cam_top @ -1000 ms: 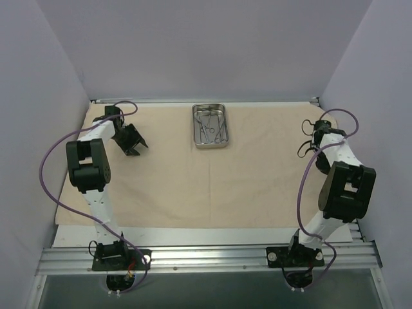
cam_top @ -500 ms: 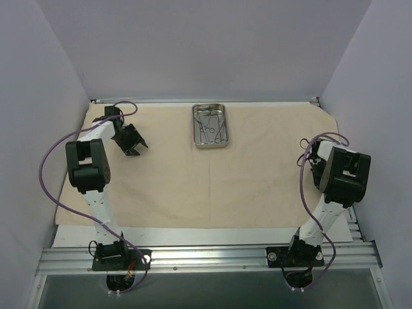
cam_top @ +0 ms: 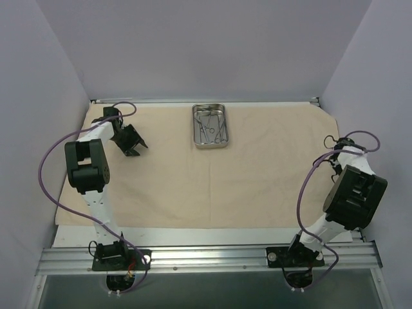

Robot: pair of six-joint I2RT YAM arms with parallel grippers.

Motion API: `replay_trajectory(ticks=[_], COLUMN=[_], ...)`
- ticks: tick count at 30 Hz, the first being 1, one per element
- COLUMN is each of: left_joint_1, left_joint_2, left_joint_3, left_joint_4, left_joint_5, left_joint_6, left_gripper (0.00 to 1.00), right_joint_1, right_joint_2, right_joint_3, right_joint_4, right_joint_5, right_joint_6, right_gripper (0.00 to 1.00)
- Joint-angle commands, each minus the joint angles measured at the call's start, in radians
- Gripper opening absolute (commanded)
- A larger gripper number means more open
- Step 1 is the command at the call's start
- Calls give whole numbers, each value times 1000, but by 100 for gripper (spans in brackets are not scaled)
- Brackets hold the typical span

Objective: Open and lay out the surgical kit
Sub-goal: Smooth out the surgical kit at the center of the board.

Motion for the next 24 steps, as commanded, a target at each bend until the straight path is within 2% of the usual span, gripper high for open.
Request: replay_trajectory(ticks=[1,2,3,5,7,8,9,10,13,15,18,24], left_joint_1=[8,7,7,7,8,8,7,5,-4,-12,-21,-45], left_joint_2=[9,8,6,2,-6,-9,-18,-24,-38,-38,-40,-46], left_joint_3=[-45,-43,-42,-38,-35,-40,-49,-52,-43,-28,-5,-14], left_joint_4=[-48,-46,-49,-52,-56,-54,-51,-46,-46,-51,-57,-40], left_joint_5=[-38,-35,-33,-37,-41,-40,-37,-35,-32,-24,-21,-33], left_joint_6=[16,16,19,22,27,28,28,31,39,42,48,39], left_gripper=[62,62,62,62,62,62,62,62,62,62,62,62], right_joint_1=[51,85,150,197,228,232,238,270,326,357,357,332], right_joint_2=[45,66,94,210,365,413,464,555,695,761,860,886], right_joint_3=[260,305,355,528,668,809,878,947,1129,1237,1325,1333], right_joint_4=[-29,-11,-8,-5,-29,-40,-49,-61,-10,21,61,211], right_joint_5=[-47,-52,-63,-93,-178,-236,-283,-296,-321,-308,-331,-385], right_joint_6=[124,156,204,256,368,394,416,443,383,333,284,163], right_gripper=[0,9,22,30,42,48,59,64,84,92,96,100])
